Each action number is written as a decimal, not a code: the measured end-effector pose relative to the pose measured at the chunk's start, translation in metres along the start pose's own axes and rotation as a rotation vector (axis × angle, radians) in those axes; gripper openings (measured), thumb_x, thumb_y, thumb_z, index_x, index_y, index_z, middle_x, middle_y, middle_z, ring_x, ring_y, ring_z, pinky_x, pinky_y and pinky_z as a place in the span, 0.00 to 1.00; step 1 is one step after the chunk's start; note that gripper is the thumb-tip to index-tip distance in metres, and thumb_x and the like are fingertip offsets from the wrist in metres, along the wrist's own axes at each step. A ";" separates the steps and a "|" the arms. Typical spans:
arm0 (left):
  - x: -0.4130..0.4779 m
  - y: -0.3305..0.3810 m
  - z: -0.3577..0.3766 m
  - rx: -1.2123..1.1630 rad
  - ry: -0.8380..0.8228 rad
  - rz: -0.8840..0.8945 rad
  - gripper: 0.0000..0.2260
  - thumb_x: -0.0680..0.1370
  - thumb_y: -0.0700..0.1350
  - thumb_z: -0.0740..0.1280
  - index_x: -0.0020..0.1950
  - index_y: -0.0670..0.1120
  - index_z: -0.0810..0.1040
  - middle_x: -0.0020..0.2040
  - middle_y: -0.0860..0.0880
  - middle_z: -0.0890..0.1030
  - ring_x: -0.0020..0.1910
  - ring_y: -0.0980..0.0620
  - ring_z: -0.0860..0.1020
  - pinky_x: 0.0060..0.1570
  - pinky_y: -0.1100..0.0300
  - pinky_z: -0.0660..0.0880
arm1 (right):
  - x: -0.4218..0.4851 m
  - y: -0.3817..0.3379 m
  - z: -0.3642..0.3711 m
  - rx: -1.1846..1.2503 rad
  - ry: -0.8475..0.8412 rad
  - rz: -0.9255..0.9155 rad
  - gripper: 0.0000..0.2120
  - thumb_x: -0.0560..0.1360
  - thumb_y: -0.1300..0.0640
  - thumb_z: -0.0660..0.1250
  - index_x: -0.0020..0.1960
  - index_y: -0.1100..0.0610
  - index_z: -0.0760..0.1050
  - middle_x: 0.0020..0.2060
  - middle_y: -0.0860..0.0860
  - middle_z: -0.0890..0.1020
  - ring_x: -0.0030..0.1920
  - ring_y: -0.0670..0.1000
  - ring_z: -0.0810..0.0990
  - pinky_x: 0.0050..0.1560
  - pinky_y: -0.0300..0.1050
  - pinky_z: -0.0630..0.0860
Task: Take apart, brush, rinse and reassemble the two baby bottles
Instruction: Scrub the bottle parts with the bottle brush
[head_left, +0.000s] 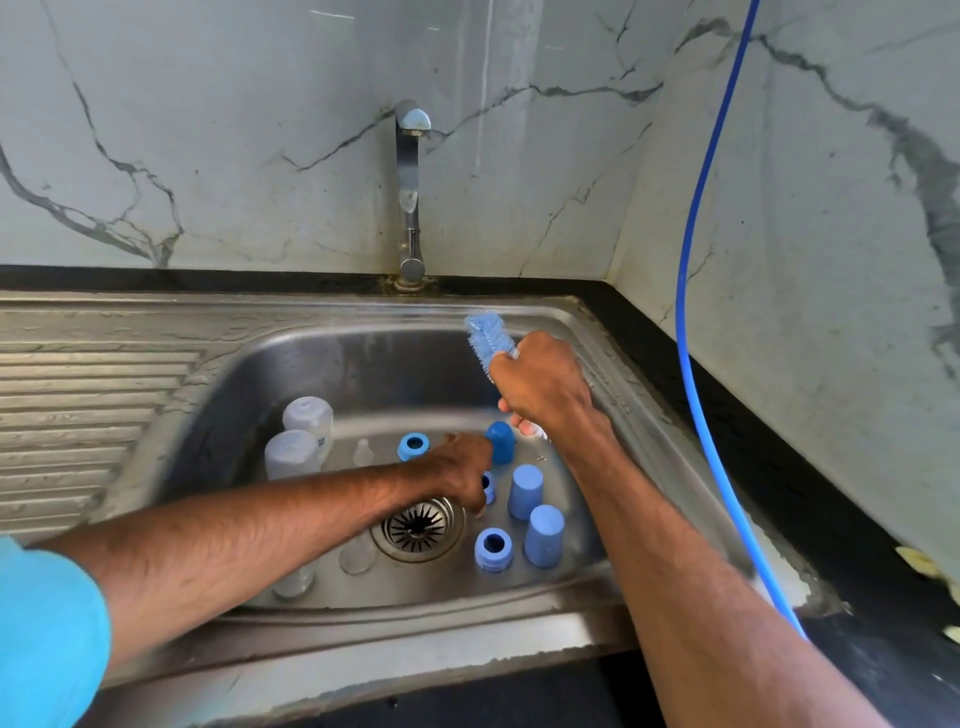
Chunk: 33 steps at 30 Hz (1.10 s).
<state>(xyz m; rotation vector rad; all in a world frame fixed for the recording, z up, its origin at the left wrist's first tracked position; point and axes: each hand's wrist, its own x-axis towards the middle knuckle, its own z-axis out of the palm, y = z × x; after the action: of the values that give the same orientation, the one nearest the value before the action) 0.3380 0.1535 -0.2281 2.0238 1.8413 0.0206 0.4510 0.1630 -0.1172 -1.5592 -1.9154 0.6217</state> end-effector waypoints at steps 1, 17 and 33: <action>-0.002 0.001 0.000 0.020 0.005 0.008 0.24 0.72 0.47 0.79 0.64 0.41 0.76 0.60 0.42 0.79 0.59 0.45 0.76 0.55 0.51 0.79 | 0.000 0.000 0.000 0.000 -0.002 0.004 0.08 0.76 0.51 0.64 0.40 0.52 0.71 0.35 0.54 0.84 0.32 0.54 0.86 0.38 0.55 0.86; 0.001 0.025 -0.001 0.147 0.159 0.355 0.24 0.75 0.44 0.74 0.70 0.47 0.72 0.67 0.45 0.76 0.66 0.43 0.72 0.60 0.43 0.75 | -0.004 -0.002 -0.010 0.073 -0.028 0.020 0.12 0.75 0.50 0.61 0.49 0.58 0.77 0.39 0.58 0.84 0.41 0.62 0.86 0.46 0.64 0.85; -0.081 -0.048 -0.082 -1.274 0.320 -0.153 0.15 0.75 0.42 0.77 0.59 0.40 0.80 0.47 0.39 0.87 0.43 0.45 0.86 0.49 0.51 0.84 | -0.024 -0.027 -0.021 0.202 -0.131 -0.199 0.19 0.72 0.58 0.65 0.62 0.50 0.72 0.41 0.51 0.87 0.28 0.46 0.84 0.25 0.38 0.74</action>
<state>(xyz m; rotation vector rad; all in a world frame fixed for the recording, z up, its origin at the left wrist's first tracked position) 0.2593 0.1019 -0.1462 0.9836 1.4509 1.1878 0.4498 0.1340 -0.0875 -1.2123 -2.0040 0.8183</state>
